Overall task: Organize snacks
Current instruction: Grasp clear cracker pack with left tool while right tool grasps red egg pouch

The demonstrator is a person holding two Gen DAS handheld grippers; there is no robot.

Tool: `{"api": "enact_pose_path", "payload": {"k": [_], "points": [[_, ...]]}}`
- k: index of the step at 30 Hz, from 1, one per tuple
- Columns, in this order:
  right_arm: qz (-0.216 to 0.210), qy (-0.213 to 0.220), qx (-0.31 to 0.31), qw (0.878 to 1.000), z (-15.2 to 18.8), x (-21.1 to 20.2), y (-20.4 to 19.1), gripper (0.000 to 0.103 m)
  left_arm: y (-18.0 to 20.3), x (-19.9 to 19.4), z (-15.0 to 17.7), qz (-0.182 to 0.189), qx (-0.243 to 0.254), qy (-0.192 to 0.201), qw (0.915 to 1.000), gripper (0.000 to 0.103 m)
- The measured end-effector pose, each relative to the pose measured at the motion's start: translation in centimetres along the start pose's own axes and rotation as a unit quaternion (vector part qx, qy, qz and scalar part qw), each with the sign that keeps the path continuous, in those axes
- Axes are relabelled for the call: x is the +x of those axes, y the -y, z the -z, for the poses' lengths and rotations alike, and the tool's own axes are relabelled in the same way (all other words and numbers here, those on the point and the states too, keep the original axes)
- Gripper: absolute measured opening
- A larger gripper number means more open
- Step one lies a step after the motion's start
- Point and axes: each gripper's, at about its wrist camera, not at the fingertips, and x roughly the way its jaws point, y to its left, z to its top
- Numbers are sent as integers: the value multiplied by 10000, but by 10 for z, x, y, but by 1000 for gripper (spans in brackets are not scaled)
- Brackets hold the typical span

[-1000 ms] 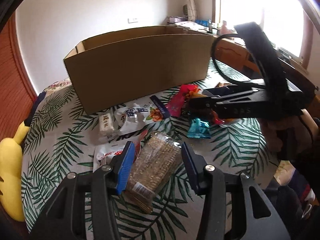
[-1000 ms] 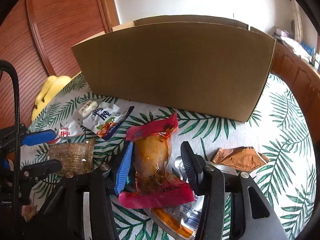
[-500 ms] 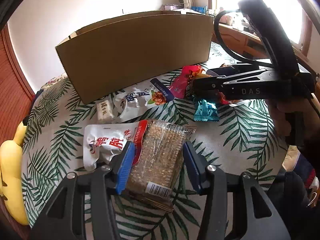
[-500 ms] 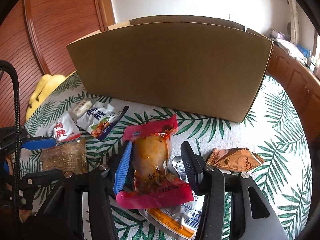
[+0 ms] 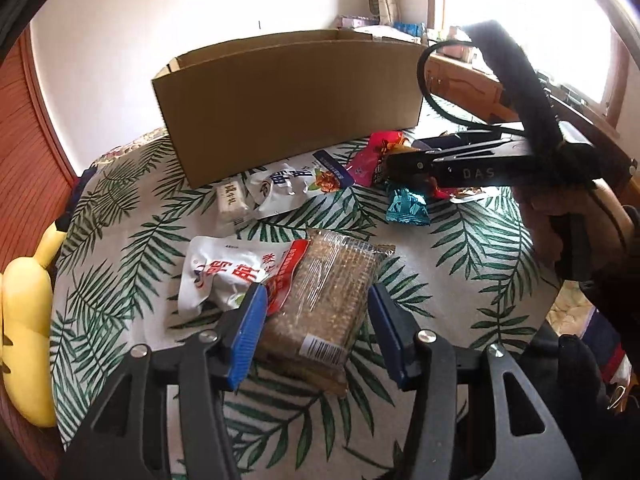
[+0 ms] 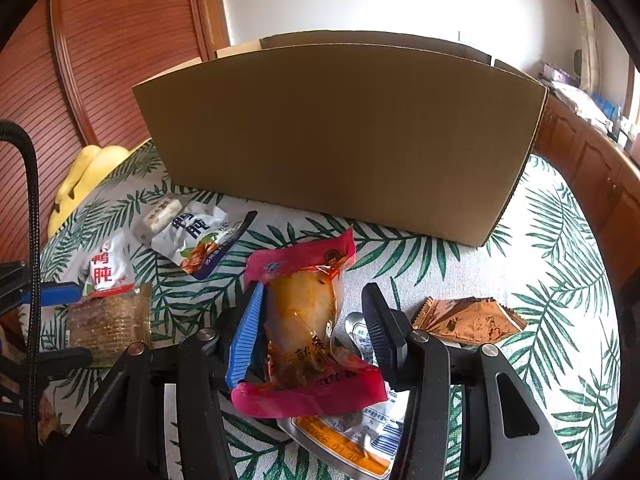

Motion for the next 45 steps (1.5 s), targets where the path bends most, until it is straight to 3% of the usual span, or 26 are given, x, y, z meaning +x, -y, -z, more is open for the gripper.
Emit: {"api": "enact_pose_path", "payload": {"k": [8,19,35,45], "points": [[7,-3,-7,10000,0,1,0,50,-3,-17,10,-6,-165,73,9998,53],[14,-23,-28,10000,0,1,0,50,-9,10,17,30,-250,-262,9993,58],[42,-20,-58,10000,0,2,-1,50,-2,29,-12,84,101,-170,9998,63],[55,-19,-70,10000,0,2,-1,50,15,19,-34,243,303,106,9992,63]]}}
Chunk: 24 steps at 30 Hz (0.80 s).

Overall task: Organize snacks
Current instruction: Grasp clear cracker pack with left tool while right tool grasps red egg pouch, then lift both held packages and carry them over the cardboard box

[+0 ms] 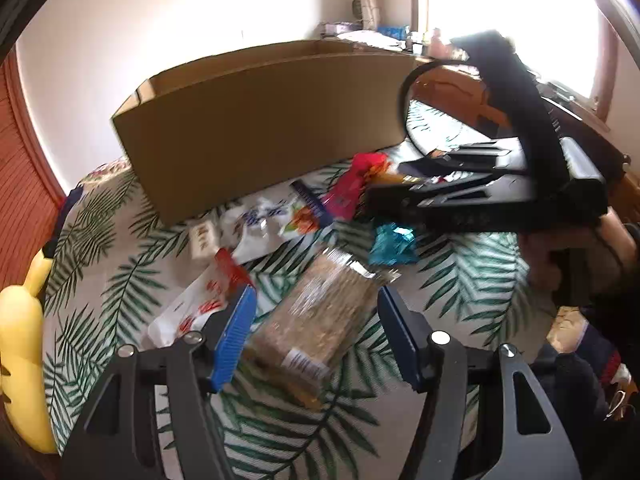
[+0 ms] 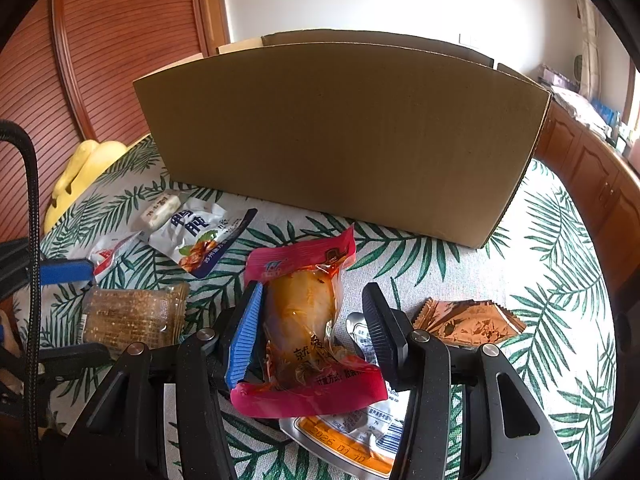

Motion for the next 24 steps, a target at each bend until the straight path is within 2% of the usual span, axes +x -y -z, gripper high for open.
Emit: {"api": "enact_pose_path", "payload": {"k": [6,15,16,17,22,24], "points": [[-3,-1,1,10000,0,0,0,51,14,18,-12,64,390,-294,9988,63],[-25,11,-5,10000,0,-1,-1,50,11,48,-15,46,507,-808,9954,65],[-86,28,-39,10000,-1,-2,-1,37,12,47,-15,28,518,-766,9957,65],[-63,41,-98,9999,-1,-2,-3,35,12,46,-15,27,508,-775,9957,64],[1,64,-169,9998,-3,-7,-5,34,9,42,-15,-6,327,-718,9969,43],[-35,147,-133,9998,-5,-14,-4,34,7,37,-14,-87,258,-623,9977,41]]}}
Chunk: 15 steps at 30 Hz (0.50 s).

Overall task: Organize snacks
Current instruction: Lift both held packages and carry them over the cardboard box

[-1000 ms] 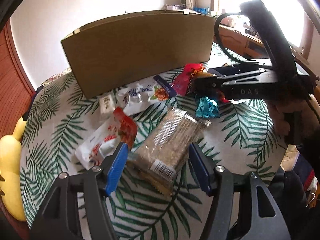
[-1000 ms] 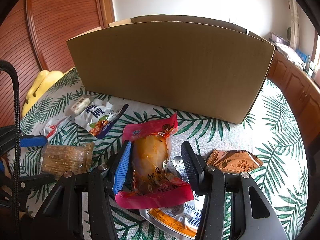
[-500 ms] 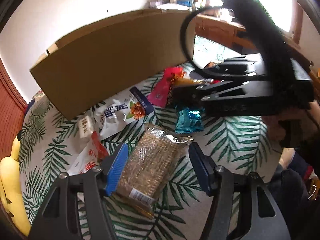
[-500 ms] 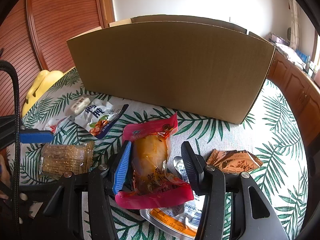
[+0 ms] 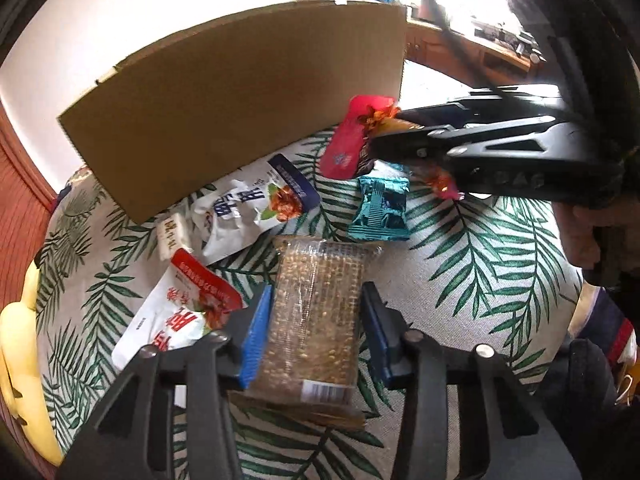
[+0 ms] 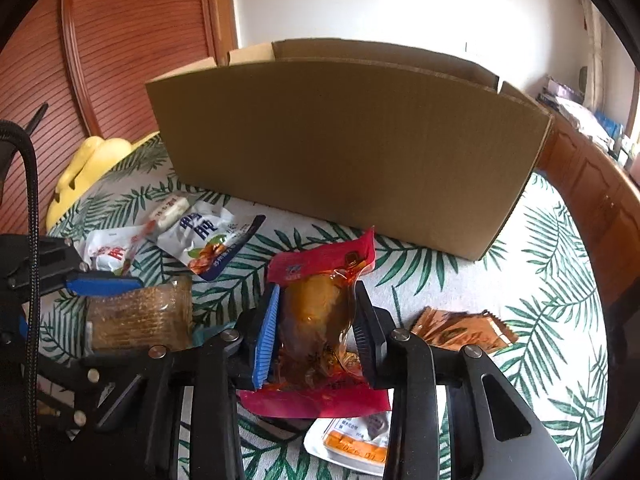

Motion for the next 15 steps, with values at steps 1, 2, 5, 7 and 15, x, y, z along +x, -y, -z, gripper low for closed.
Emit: {"api": "enact_pose_path", "payload": {"k": [1,2,5,7,15], "points": [[-17,45,11,10000,-1,-4,1,34,0,-2,0,-35,-37,49,10000,41],[-18,81,3,10000,-1,-8,1,34,-3,-5,0,-36,-84,107,9999,41],[-8,155,-5,9999,-3,-18,4,34,-8,-13,-2,-20,-220,296,9993,41],[-38,205,21,9998,-5,-22,5,34,-11,-21,-4,-14,-308,411,9987,41],[-173,480,96,9986,-11,-51,11,34,-19,-52,-20,16,-484,799,9956,41]]}}
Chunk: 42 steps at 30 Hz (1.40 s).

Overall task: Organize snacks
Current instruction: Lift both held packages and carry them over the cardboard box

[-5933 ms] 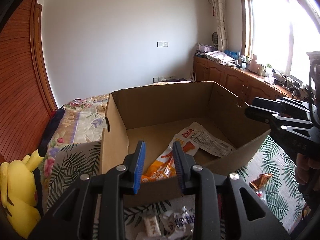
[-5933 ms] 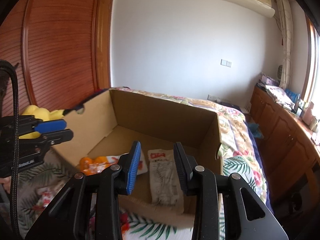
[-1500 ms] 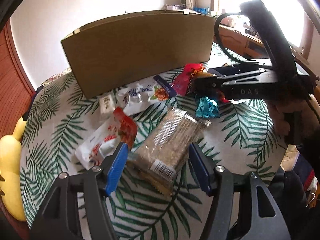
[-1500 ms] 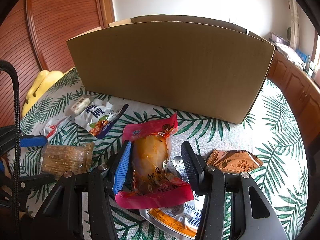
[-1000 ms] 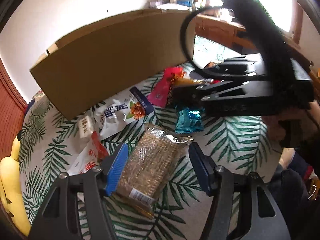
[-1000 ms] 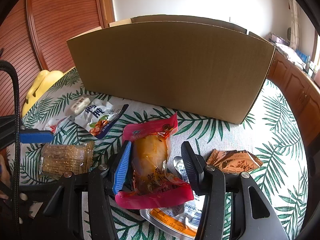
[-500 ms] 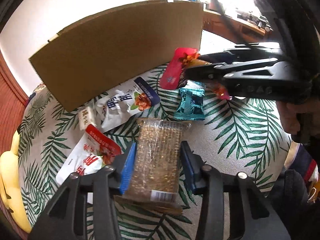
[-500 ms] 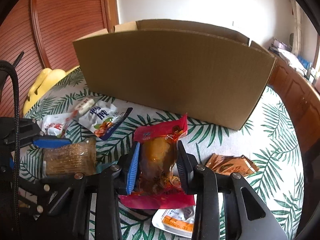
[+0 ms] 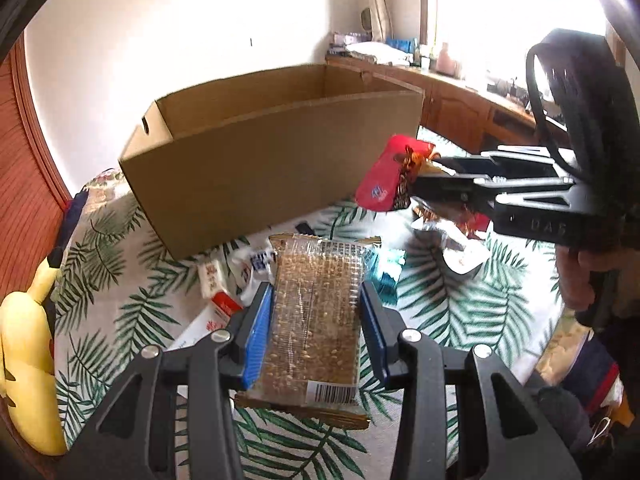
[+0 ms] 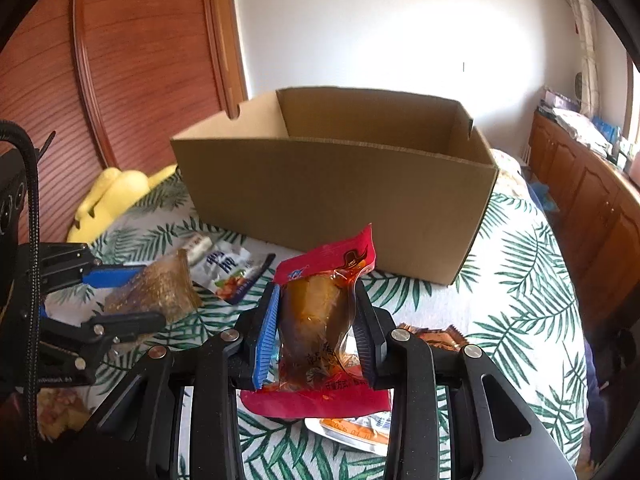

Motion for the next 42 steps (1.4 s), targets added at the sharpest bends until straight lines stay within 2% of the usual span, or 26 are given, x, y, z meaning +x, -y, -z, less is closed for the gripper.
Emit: {"api": "enact_pose_path", "payload": {"k": [13,20,31,42], "points": [[-3,459,-118,9989,-20,-43,-9,34,9,-39,-29,-23,1,505,9987,41],[10,640,-120,9979,-30,-55,-9,34,3,-47,-45,-22,-62,693,9976,41],[-4,874,-256,9958,-62,-54,-1,34,-23,-38,-88,-64,-112,903,9958,41],[-63,995,-464,9939,-101,-26,9,34,-63,-8,-131,-267,-230,974,9946,41]]}}
